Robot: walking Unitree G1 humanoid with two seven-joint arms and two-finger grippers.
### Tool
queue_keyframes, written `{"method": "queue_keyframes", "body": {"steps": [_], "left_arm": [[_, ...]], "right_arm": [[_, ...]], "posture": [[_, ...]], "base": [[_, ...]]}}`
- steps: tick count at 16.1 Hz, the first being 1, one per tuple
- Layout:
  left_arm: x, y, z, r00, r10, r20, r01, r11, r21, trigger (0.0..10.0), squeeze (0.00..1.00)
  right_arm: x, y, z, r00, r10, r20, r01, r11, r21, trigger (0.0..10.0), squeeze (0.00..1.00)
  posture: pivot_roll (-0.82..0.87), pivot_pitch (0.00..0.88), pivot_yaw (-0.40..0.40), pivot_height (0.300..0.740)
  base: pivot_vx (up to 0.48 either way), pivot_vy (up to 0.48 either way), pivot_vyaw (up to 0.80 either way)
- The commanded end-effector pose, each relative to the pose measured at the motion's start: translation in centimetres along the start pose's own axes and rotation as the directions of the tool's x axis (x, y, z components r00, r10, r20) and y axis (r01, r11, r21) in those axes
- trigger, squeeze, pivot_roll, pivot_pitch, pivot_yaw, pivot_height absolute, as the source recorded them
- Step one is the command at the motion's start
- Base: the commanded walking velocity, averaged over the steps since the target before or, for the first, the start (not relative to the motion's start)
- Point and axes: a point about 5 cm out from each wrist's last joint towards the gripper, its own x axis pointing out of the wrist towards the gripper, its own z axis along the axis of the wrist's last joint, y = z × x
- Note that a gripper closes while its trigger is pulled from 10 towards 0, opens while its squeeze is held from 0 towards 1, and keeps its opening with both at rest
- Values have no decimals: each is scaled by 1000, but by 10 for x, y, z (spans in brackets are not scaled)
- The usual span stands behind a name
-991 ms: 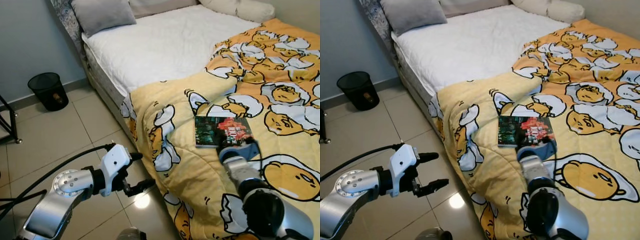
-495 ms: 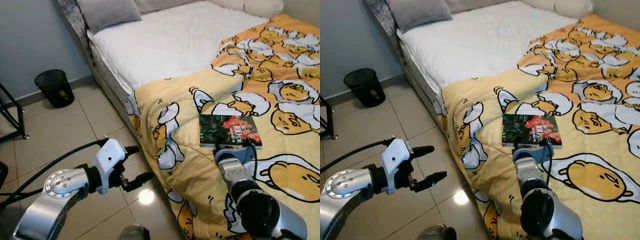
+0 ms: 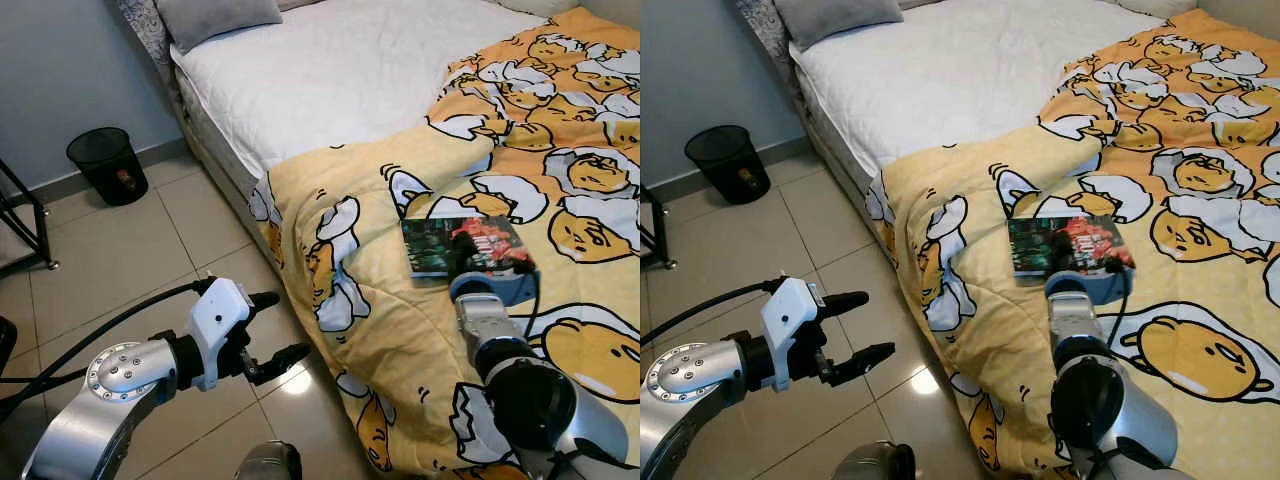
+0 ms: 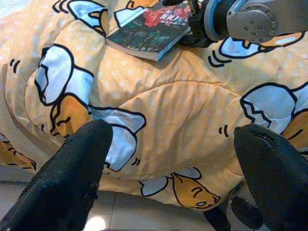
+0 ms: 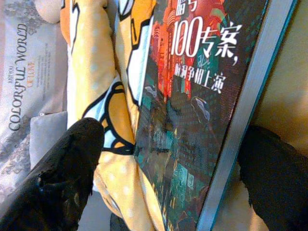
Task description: Clean up the room
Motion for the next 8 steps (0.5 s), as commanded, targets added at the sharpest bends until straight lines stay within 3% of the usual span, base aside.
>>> {"method": "queue_keyframes", "body": {"steps": [1, 2, 3, 4, 8], "left_arm": [[-3, 0, 1, 1000, 5, -10, -5, 1000, 6, 10000, 392], [-3, -1, 1, 1000, 5, -12, -5, 1000, 5, 10000, 396], [-4, -1, 1, 1000, 5, -15, -5, 1000, 4, 10000, 388], [-4, -2, 1, 1000, 6, -15, -6, 1000, 3, 10000, 388], [-5, -2, 1, 1000, 9, -16, -9, 1000, 3, 10000, 392]], "right_arm": [[0, 2, -3, 1000, -10, -3, 10, 1000, -10, 10000, 0], [-1, 0, -5, 1000, -27, -9, 27, 1000, -10, 10000, 0], [-1, 0, -7, 1000, -24, -12, 24, 1000, 1, 2549, 0], [-1, 1, -9, 1000, -14, -15, 14, 1000, 11, 0, 0], [-1, 5, -13, 1000, 1, -25, -1, 1000, 14, 0, 0]], "posture": [[338, 110, 53, 740], [342, 115, 52, 740], [343, 115, 52, 740], [345, 115, 51, 740], [350, 114, 45, 740]], "base": [[0, 0, 0], [0, 0, 0], [0, 0, 0], [0, 0, 0], [0, 0, 0]]}}
